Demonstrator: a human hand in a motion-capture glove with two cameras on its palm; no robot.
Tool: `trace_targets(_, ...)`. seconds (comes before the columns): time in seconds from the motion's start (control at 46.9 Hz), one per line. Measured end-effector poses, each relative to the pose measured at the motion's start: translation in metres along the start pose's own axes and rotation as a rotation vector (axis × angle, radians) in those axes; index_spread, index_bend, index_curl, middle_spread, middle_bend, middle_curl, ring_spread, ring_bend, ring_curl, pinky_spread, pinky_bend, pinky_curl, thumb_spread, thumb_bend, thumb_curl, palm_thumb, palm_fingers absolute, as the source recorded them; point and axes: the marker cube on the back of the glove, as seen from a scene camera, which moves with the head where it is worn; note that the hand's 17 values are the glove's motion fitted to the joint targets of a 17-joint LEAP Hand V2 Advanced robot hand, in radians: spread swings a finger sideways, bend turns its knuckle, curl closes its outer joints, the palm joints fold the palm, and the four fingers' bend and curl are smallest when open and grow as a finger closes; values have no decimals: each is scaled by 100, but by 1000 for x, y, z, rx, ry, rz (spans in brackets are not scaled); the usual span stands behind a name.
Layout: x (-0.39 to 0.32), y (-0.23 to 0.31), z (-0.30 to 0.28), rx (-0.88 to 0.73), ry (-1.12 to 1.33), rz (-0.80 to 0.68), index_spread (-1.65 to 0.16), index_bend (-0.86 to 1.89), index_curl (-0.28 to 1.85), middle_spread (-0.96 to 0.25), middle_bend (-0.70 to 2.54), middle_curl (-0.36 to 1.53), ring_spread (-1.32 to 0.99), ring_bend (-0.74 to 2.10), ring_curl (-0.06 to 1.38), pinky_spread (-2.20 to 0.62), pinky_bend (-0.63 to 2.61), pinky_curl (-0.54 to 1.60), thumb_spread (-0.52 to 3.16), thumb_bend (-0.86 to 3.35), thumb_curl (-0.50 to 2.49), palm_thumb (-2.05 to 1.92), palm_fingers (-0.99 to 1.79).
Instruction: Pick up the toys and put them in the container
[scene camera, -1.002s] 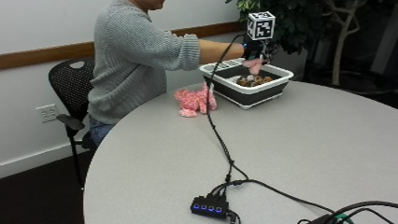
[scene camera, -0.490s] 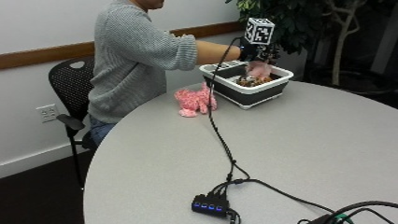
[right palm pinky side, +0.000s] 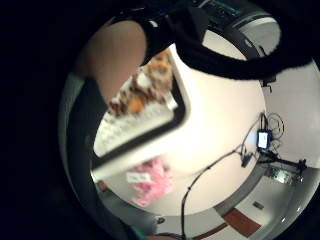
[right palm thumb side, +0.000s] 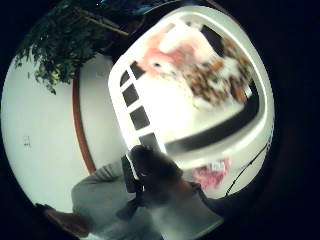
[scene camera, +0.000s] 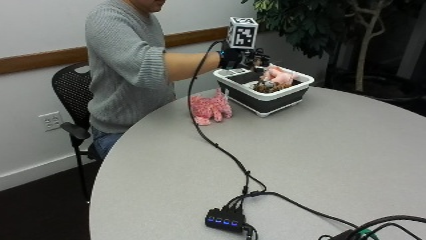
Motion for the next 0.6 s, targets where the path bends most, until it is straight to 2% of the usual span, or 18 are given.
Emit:
trace_targets(0.043,21,22,5,-6,39,71,-31,11,20,-12,13,31,-4,24,26,7,91,33,102,-8,31,-10,-22)
trace_targets(0.128,36,63,17,-16,-44,29,-32,12,20,-12,13,30,-3,24,27,7,90,33,103,-8,29,-10,-20)
trace_targets(0.192,44,82,24,-25,-50,51,-32,12,20,-12,13,29,-3,23,27,8,89,32,103,-8,28,-10,-18)
trace_targets(0.405,33,111,56,-26,-63,81,-33,13,21,-12,14,27,-3,22,28,8,86,32,105,-7,25,-9,-16)
trace_targets(0.49,18,124,91,-59,-36,59,-33,14,21,-12,14,27,-3,21,29,8,86,32,106,-7,25,-8,-15)
trace_targets(0.597,6,129,145,-139,-7,123,-33,14,22,-12,13,26,-3,20,29,8,88,33,108,-6,24,-7,-13)
